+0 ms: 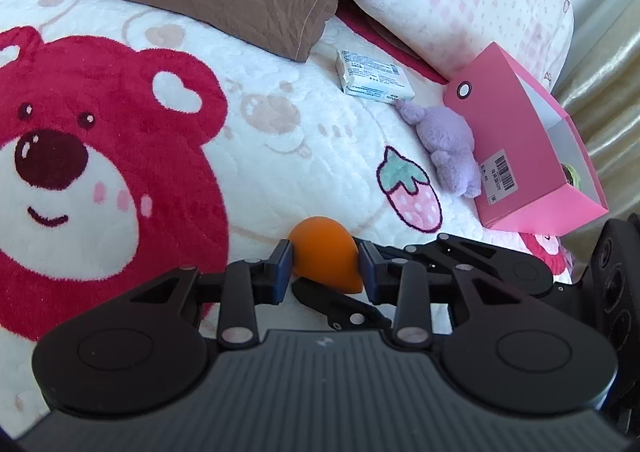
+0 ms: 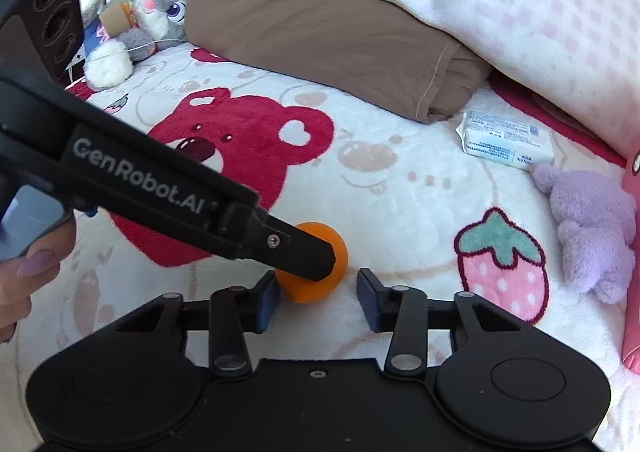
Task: Organize objects
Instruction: 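Carry the sponge with the left gripper over the pink box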
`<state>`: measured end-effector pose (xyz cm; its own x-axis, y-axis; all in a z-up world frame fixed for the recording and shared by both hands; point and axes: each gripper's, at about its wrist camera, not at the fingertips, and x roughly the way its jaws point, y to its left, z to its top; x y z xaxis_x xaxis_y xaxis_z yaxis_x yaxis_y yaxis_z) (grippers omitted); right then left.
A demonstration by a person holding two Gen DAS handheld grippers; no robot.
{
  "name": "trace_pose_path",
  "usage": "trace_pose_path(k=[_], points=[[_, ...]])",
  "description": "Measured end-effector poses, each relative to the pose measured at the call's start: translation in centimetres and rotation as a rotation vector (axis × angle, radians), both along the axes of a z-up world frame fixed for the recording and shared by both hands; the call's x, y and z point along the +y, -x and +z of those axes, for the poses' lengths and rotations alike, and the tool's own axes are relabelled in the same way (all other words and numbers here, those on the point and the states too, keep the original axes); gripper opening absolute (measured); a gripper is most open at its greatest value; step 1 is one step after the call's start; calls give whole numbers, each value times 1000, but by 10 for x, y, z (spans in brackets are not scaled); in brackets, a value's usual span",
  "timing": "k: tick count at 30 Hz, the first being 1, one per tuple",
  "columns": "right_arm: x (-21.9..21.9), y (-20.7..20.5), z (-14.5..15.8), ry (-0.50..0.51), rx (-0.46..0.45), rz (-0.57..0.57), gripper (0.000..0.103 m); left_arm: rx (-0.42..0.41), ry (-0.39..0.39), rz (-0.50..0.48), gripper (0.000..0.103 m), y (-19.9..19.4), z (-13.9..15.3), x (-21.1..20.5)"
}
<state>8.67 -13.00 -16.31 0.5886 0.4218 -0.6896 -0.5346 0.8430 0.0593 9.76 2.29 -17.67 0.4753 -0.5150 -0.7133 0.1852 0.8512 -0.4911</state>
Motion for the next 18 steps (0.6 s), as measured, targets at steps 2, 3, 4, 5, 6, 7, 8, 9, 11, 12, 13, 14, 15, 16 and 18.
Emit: trace_pose_path(k=[2, 3, 4, 5, 6, 7, 8, 9, 11, 12, 13, 14, 15, 16, 18], points=[[4, 8, 4, 25, -28, 5, 35, 5, 13, -5, 36, 2, 3, 0], [4, 12, 6, 28, -39, 4, 35, 3, 16, -9, 36, 5, 6, 0], [3, 16, 9, 24, -46, 1, 35, -2, 18, -20, 36, 7, 10, -1], [1, 20, 13, 15, -50, -5, 35, -14, 15, -33, 36, 11, 15, -3], [-2, 25, 17, 1, -52, -13, 35, -23, 15, -44, 36, 15, 21, -5], [-6, 29, 22, -13, -57, -19, 35, -34, 17, -54, 36, 19, 27, -7], [-10, 34, 28, -24, -67, -26, 35, -50, 15, -64, 36, 24, 34, -11], [-14, 39, 34, -32, -77, -30, 35, -68, 5, -75, 36, 29, 42, -14], [-20, 47, 47, -41, -90, -34, 35, -108, -41, -107, 36, 39, 58, -26], [-22, 51, 52, -41, -91, -37, 35, -124, -65, -117, 36, 43, 65, -33], [-25, 54, 57, -40, -89, -41, 35, -129, -81, -120, 35, 47, 70, -39], [-27, 57, 62, -34, -84, -50, 35, -131, -92, -122, 35, 50, 74, -44], [-29, 59, 67, -21, -72, -62, 35, -127, -102, -126, 35, 53, 79, -50], [-30, 61, 72, -6, -59, -77, 35, -121, -97, -130, 35, 56, 83, -55], [-36, 68, 85, 9, -57, -109, 35, -139, -90, -129, 36, 64, 92, -65]])
